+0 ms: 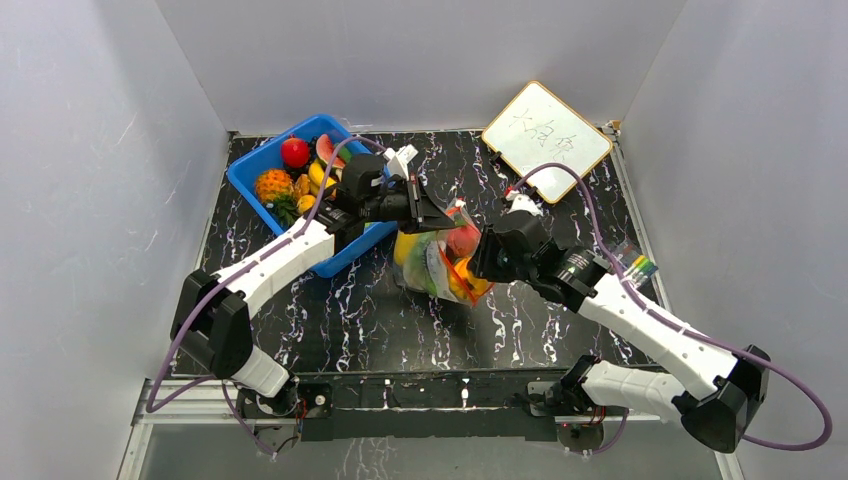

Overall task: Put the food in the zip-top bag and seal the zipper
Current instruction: Adjust the zipper food storage bag at the center of the board.

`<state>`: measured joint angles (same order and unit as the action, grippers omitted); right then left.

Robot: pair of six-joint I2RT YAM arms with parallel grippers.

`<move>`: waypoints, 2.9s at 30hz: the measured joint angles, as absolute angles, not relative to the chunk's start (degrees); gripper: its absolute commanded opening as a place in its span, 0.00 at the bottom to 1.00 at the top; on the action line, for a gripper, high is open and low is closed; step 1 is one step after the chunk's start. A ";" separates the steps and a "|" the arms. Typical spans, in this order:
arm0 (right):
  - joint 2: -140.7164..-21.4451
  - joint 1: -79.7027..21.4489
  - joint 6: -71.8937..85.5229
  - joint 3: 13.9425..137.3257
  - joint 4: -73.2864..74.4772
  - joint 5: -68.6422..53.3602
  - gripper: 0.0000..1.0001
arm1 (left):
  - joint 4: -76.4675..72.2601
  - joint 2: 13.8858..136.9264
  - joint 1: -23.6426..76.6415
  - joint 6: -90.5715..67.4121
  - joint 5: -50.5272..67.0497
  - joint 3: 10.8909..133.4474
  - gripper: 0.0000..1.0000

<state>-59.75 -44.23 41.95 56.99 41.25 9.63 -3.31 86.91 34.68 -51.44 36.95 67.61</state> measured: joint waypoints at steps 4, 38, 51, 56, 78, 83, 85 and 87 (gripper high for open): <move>-59.66 -44.23 41.93 56.49 40.49 11.38 0.31 | -5.54 86.91 34.68 -53.47 37.52 66.39 0.00; -60.47 -47.70 25.23 57.98 19.59 1.37 0.51 | -11.16 82.61 34.68 -59.24 30.76 61.71 0.00; -64.73 -48.77 17.32 57.91 19.07 5.45 0.00 | -11.33 80.64 34.68 -60.18 29.41 60.36 0.19; -60.20 -49.06 11.05 56.34 19.70 5.43 0.00 | -12.01 77.52 34.68 -58.70 28.73 58.98 0.52; -51.90 -49.01 -18.11 62.94 42.17 -9.80 0.00 | 3.55 69.91 34.70 -9.82 49.36 58.92 0.56; -50.92 -49.01 -23.62 64.66 45.19 -14.26 0.00 | 1.17 70.96 34.61 -9.61 53.87 58.37 0.58; -50.72 -49.01 -25.26 65.10 46.13 -15.66 0.00 | -1.83 70.96 34.35 -10.96 55.59 57.19 0.59; -50.46 -49.01 -26.89 65.25 46.54 -17.15 0.00 | -4.12 71.07 34.00 -12.23 57.12 56.42 0.59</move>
